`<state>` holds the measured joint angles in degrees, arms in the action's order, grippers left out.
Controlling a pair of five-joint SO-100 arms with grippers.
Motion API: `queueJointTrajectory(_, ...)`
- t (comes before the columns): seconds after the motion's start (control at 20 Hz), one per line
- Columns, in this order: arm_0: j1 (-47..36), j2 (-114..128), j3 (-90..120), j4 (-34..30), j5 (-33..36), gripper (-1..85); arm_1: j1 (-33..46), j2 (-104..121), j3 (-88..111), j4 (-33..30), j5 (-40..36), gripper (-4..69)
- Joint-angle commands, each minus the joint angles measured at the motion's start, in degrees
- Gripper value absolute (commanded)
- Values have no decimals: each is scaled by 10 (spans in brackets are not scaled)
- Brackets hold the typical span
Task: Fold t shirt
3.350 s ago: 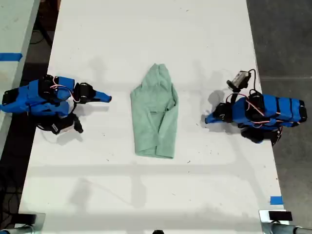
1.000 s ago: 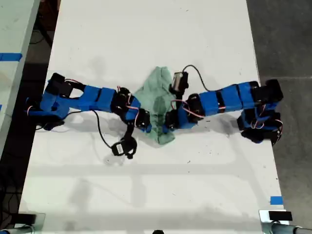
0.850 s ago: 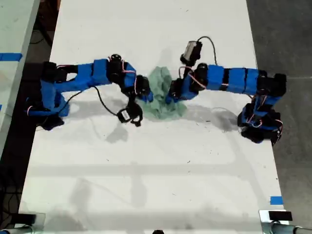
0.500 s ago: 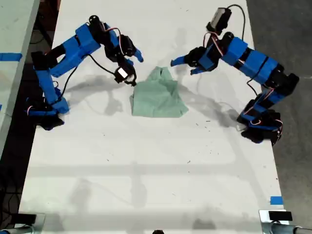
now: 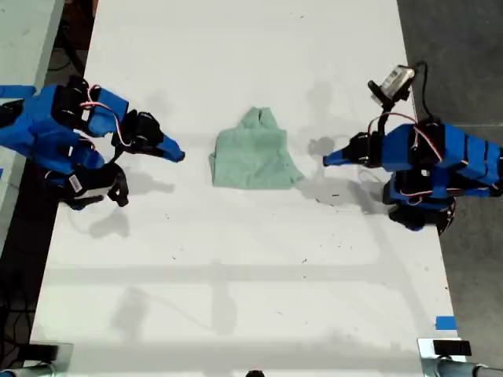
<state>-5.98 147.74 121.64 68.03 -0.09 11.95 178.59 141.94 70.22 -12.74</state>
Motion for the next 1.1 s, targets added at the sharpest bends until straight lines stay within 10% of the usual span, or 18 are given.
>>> queueJointTrajectory(0.0,44,134,282,-173,-25,-3,-36,227,200,-8,33,3)
queueJointTrajectory(0.15,22,316,499,-263,-15,-3,-48,223,291,-41,7,6)
queueJointTrajectory(0.3,-33,592,599,-108,11,-2,-31,224,319,3,62,6)
queueJointTrajectory(0.55,-30,590,626,-107,-34,-1,-4,224,315,89,215,4)
queueJointTrajectory(1.05,-47,590,625,-107,0,-2,-6,224,327,44,136,3)
